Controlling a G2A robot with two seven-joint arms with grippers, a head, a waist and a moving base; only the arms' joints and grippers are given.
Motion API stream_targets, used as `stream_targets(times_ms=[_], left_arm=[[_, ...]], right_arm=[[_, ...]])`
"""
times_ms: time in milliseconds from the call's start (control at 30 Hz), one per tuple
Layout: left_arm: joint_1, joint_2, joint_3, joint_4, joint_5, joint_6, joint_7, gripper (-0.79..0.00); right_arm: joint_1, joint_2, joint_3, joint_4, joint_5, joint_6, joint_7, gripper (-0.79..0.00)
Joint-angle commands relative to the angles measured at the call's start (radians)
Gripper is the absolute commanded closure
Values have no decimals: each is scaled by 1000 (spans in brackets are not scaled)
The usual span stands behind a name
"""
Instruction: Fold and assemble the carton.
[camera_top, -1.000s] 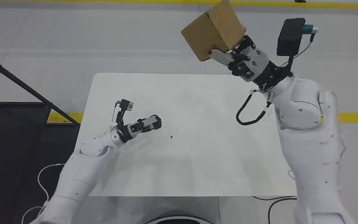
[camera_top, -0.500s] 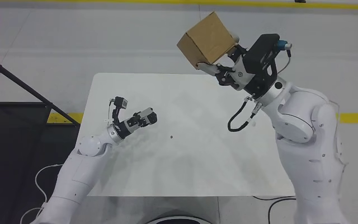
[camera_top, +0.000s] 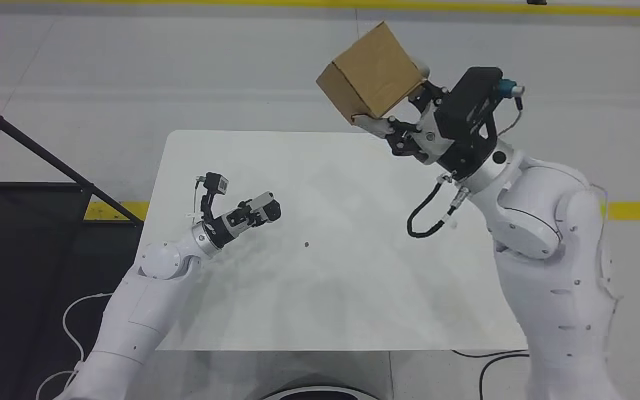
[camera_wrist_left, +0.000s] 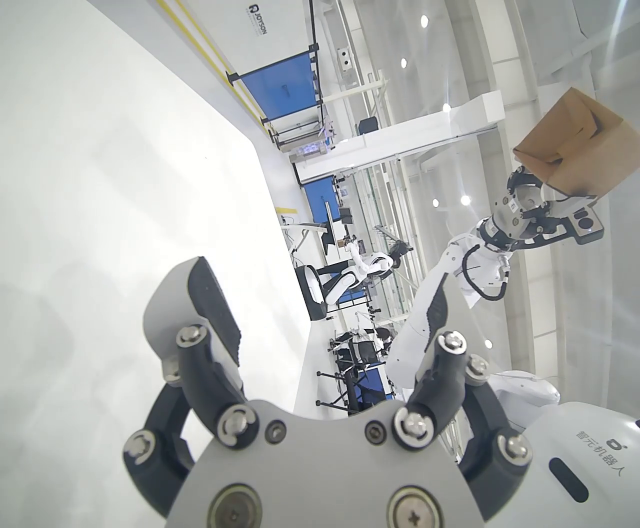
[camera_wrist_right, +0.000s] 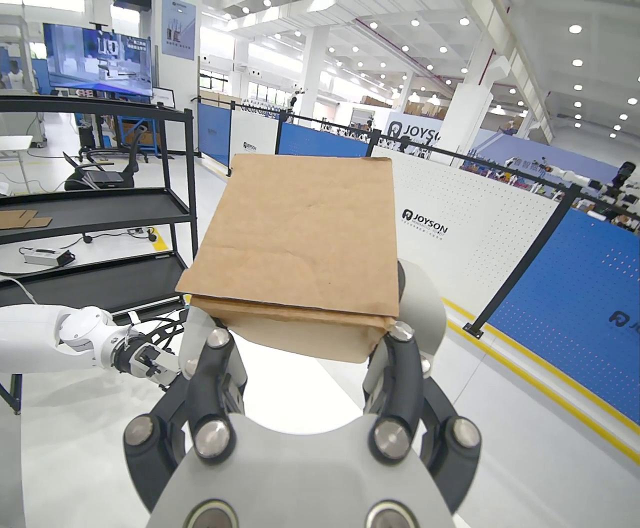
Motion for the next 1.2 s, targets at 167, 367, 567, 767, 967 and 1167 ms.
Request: stream_targets(times_ms=[167, 367, 567, 767, 967, 1167], left_arm=[[0, 0, 0, 0, 0, 0, 0, -785], [0, 0, 0, 0, 0, 0, 0, -785], [0, 0, 0, 0, 0, 0, 0, -785], [0, 0, 0, 0, 0, 0, 0, -785], [0, 0, 0, 0, 0, 0, 0, -785], [0, 0, 0, 0, 0, 0, 0, -785]], right_arm=[[-6, 11, 46, -38, -222, -12, -157, 0], [20, 20, 81, -42, -421, 10, -268, 0], [64, 28, 97, -7, -512, 3, -311, 0], [95, 32, 84, 5, -583, 2, -353, 0], [127, 35, 63, -10, -654, 14, -352, 0], [147, 37, 23, -44, -766, 23, -297, 0]])
